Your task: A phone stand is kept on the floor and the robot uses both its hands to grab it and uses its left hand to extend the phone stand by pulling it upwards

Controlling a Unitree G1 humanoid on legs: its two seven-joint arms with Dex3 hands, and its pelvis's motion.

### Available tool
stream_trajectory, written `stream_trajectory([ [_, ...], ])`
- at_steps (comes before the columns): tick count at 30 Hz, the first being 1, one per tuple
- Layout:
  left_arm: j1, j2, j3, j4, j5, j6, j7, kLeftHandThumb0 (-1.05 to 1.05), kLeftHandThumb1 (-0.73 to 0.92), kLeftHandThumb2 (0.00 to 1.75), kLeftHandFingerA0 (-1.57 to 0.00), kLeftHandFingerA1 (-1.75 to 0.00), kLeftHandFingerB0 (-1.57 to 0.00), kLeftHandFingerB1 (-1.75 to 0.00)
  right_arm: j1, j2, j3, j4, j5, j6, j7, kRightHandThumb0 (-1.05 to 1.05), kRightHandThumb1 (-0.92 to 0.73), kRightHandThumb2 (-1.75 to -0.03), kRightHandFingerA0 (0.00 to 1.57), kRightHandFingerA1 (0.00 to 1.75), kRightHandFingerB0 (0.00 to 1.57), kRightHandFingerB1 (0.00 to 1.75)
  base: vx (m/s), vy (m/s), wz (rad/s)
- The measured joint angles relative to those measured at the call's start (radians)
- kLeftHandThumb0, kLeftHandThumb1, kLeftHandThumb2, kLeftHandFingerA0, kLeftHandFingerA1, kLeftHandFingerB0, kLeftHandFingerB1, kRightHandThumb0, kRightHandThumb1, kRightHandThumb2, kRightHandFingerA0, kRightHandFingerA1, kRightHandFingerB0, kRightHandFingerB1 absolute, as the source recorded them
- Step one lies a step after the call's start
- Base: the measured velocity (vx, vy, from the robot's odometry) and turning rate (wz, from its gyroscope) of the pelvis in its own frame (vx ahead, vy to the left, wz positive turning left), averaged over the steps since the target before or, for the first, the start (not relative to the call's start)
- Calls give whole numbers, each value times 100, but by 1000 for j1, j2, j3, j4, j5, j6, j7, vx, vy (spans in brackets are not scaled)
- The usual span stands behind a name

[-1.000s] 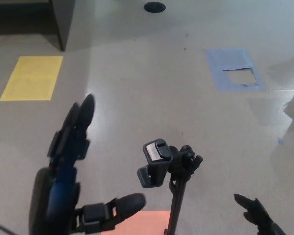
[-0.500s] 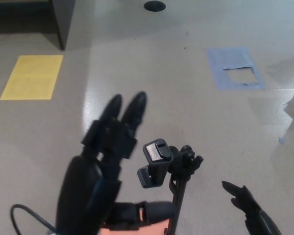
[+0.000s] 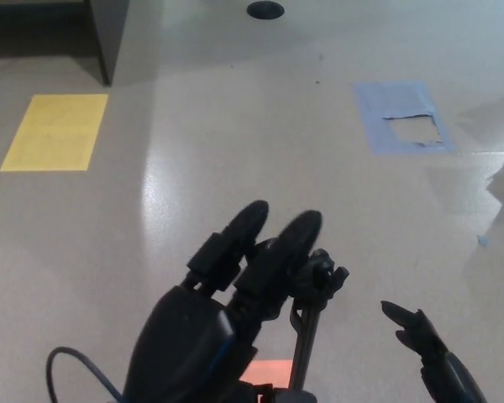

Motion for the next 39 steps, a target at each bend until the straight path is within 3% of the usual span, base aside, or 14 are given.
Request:
stream_trajectory([
  [1, -3, 2, -2, 4, 4, 0, 1, -78, 44, 85, 0, -2, 0, -2, 0, 1, 0, 0, 2, -1, 1, -55, -9, -89, 4, 65, 1, 61, 0, 0, 0],
  [13, -112, 75, 49, 89, 61, 32, 14, -85, 52, 86, 0, 0, -10, -25, -1, 5, 0, 10, -1, -19, -9, -57, -14, -92, 3, 65, 0, 61, 0, 0, 0],
  [17, -167, 99, 84, 151, 82, 50, 44, -72, 56, 57, 0, -26, -16, -27, -1, 5, 1, 10, -7, -20, -19, -56, -14, -92, 2, 64, 0, 60, 0, 0, 0],
  [20, -217, 115, 100, 203, 105, 65, 76, -36, 30, 90, -1, -51, 0, -47, -3, 5, 1, 10, -8, -21, -23, -58, -13, -91, 1, 64, 0, 60, 0, 0, 0],
  [22, -245, 119, 106, 236, 115, 71, 100, -35, 31, 90, -1, -51, -1, -47, -5, 6, 1, 10, -8, -21, -25, -57, -13, -91, 1, 64, 0, 60, 0, 0, 0],
  [23, -253, 120, 107, 248, 116, 73, 108, -64, 54, 56, -15, -32, -21, -30, -6, 6, 1, 11, -7, -21, -26, -58, -13, -91, 1, 65, 0, 61, 0, 0, 0],
  [25, -278, 125, 111, 282, 119, 74, 131, -36, 29, 90, -1, -50, 0, -47, -8, 7, 0, 13, -7, -22, -26, -58, -13, -91, 2, 65, 0, 61, 0, 0, 0],
  [26, -289, 129, 114, 302, 119, 74, 144, -70, 54, 58, -11, -29, -15, -27, -11, 9, 0, 13, -7, -22, -27, -58, -12, -91, 2, 65, 0, 61, 0, 0, 0],
  [28, -296, 130, 117, 322, 112, 74, 156, -74, 44, 82, -5, -33, -11, -33, -14, 11, 0, 13, -7, -22, -28, -58, -12, -90, 2, 65, 0, 61, 0, 0, 0],
  [30, -296, 129, 117, 331, 104, 74, 157, -75, 55, 57, -4, -26, -10, -24, -16, 14, 0, 13, -7, -22, -29, -59, -12, -91, 2, 65, 0, 61, 0, 0, 0],
  [31, -294, 128, 115, 333, 96, 74, 157, -74, 43, 85, -5, -22, -8, -25, -17, 16, 0, 13, -8, -21, -29, -59, -12, -91, 2, 65, 0, 61, 0, 0, 0],
  [32, -292, 125, 112, 334, 89, 74, 156, -82, 58, 58, -1, -27, -8, -25, -18, 16, 1, 12, -8, -21, -30, -58, -12, -91, 3, 65, 0, 61, 0, 0, 0],
  [33, -287, 122, 109, 333, 80, 74, 154, -84, 50, 90, -4, -10, -13, -18, -20, 17, 1, 11, -8, -20, -30, -58, -12, -91, 3, 65, 0, 61, 0, 0, 0],
  [39, -247, 116, 78, 317, 53, 74, 137, -93, 54, 94, -2, 0, -10, -6, -21, 24, 1, 11, -8, -20, -31, -58, -12, -90, 2, 64, 0, 61, 0, 0, 0],
])
